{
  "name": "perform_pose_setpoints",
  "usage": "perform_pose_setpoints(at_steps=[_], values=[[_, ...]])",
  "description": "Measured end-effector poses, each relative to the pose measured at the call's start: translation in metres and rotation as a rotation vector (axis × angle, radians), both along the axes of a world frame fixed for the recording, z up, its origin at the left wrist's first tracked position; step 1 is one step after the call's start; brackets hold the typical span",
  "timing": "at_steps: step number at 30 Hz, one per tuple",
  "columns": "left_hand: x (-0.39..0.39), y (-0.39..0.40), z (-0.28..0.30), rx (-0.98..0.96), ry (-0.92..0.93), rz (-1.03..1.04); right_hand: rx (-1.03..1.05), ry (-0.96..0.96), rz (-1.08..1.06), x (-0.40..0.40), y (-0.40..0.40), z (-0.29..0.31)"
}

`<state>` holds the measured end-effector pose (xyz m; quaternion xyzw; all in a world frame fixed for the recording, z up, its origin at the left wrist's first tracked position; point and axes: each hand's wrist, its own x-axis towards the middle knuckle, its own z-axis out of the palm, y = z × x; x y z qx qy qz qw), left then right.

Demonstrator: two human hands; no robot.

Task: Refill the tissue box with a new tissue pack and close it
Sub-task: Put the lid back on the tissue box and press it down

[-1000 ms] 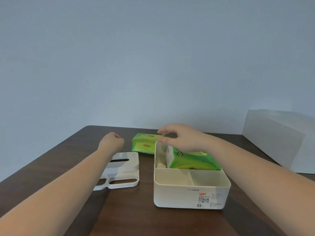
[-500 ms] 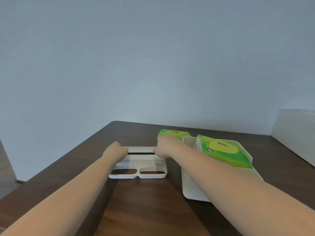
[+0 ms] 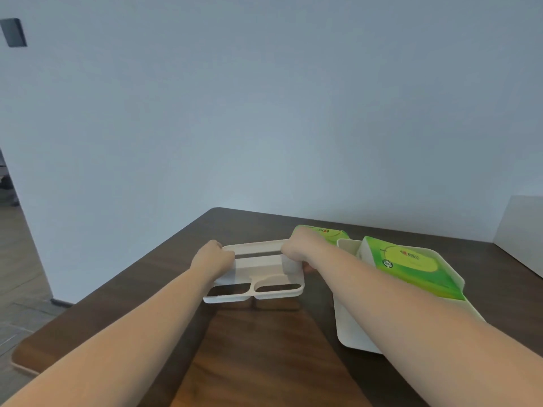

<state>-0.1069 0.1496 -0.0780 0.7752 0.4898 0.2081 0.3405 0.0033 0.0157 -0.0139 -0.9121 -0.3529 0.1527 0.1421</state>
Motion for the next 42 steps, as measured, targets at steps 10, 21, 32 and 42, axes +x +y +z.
perform_pose_setpoints(at_steps=[10, 21, 32, 42], values=[[0.000, -0.027, 0.043, 0.085, -0.181, -0.003, -0.011, -0.025, -0.141, 0.019, -0.042, 0.046], [0.058, -0.119, 0.071, 0.031, -0.431, -0.190, 0.306, -0.052, -0.377, 0.078, -0.155, 0.048], [0.110, -0.161, 0.046, -0.010, -0.319, -0.229, 0.142, -0.093, -0.404, 0.114, -0.212, 0.018], [0.113, -0.157, 0.043, -0.021, -0.227, -0.217, 0.132, -0.081, -0.397, 0.119, -0.205, 0.007]])
